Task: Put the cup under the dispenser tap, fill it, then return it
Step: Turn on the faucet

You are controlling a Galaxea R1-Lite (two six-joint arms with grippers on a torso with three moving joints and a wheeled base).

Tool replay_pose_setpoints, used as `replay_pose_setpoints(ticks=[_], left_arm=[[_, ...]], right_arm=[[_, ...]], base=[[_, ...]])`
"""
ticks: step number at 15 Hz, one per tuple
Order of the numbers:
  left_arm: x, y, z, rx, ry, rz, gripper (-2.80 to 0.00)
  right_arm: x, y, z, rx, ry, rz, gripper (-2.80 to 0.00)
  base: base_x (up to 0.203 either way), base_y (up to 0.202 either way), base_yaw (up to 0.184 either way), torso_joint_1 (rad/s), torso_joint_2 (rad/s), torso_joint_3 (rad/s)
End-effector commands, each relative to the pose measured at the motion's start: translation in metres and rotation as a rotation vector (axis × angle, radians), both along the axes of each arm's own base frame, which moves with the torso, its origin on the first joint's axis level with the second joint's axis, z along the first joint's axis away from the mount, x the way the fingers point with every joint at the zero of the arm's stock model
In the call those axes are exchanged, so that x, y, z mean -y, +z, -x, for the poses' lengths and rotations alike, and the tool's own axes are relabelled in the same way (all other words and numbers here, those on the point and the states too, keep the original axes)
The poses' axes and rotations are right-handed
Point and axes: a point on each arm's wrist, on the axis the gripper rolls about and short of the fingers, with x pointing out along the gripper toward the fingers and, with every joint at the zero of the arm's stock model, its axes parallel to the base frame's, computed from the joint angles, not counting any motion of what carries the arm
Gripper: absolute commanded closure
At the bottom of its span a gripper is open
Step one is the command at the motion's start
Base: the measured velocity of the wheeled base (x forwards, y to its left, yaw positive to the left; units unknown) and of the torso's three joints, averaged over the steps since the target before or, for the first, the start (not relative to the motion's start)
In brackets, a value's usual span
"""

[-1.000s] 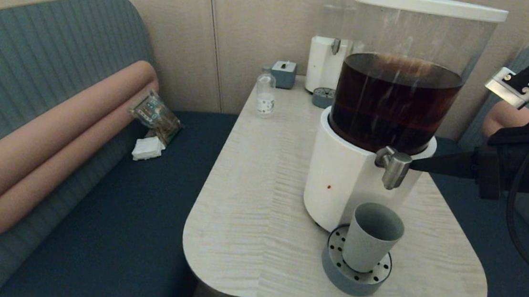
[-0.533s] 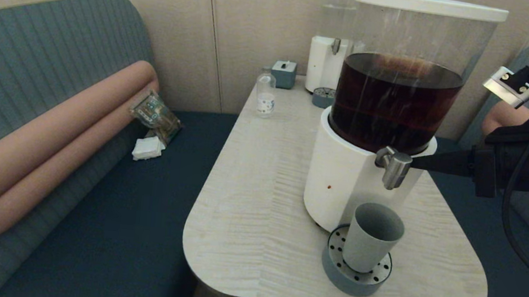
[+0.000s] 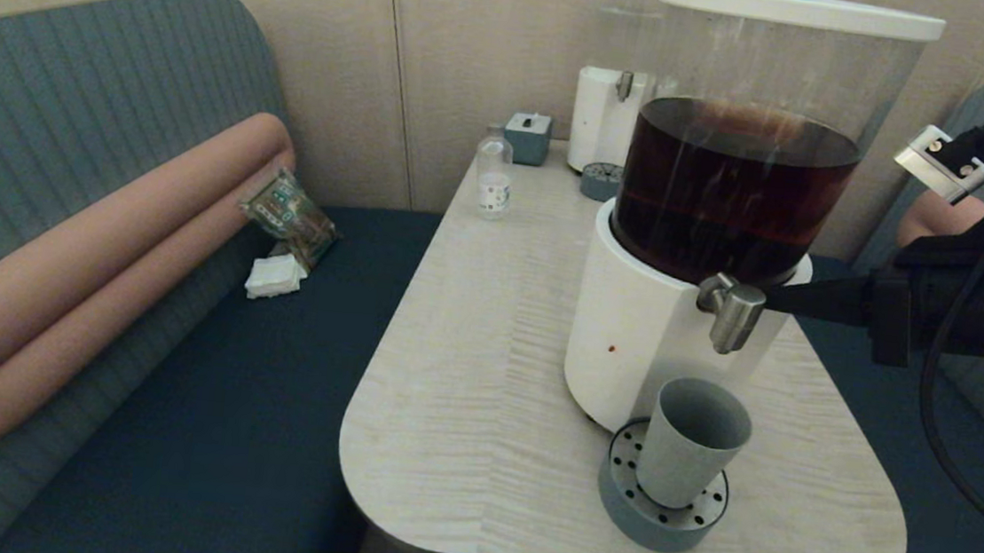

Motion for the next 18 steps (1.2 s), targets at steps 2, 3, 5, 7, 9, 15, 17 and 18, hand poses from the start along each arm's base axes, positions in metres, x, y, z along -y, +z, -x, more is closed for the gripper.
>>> replay_pose_setpoints(ticks=[2, 3, 5, 7, 9, 15, 17, 18], left_arm=[[0.0, -0.0001, -0.0002, -0.002, 0.0, 0.0, 0.0], [0.0, -0.0001, -0.0002, -0.002, 0.001, 0.0, 0.0], [0.0, 0.0, -0.0001, -0.002, 0.001, 0.0, 0.0], [0.0, -0.0001, -0.0001, -0.002, 0.001, 0.0, 0.0], [0.0, -0.0001, -0.0002, -0.002, 0.001, 0.0, 0.0], [0.0, 0.0001, -0.0001, -0.001, 0.001, 0.0, 0.0], [0.0, 0.0, -0.0001, -0.002, 0.0, 0.001, 0.0], [0.0, -0.0001, -0.0002, -0.002, 0.001, 0.0, 0.0]], right_arm=[[-0.003, -0.0042, 0.0004, -0.012, 0.018, 0.003, 0.0], [-0.0031, -0.0044, -0.0001, -0.011, 0.019, 0.004, 0.0], [-0.0033, -0.0045, -0.001, -0.002, 0.019, 0.002, 0.0], [-0.0033, -0.0047, -0.001, -0.002, 0.019, 0.002, 0.0], [-0.0032, -0.0039, -0.0007, 0.001, 0.018, 0.001, 0.0], [0.0001, -0.0004, 0.0003, 0.026, 0.005, -0.005, 0.0], [0.0015, 0.0001, 0.0005, 0.03, 0.0, -0.006, 0.0], [0.0019, 0.0013, 0.0014, 0.033, -0.002, -0.008, 0.0]], base=[[0.0, 0.0, 0.0, 0.0, 0.0, 0.0], [0.0, 0.0, 0.0, 0.0, 0.0, 0.0], [0.0, 0.0, 0.0, 0.0, 0.0, 0.0], [0.0, 0.0, 0.0, 0.0, 0.0, 0.0], [0.0, 0.0, 0.0, 0.0, 0.0, 0.0], [0.0, 0.0, 0.0, 0.0, 0.0, 0.0], [0.0, 0.0, 0.0, 0.0, 0.0, 0.0], [0.0, 0.0, 0.0, 0.0, 0.0, 0.0]])
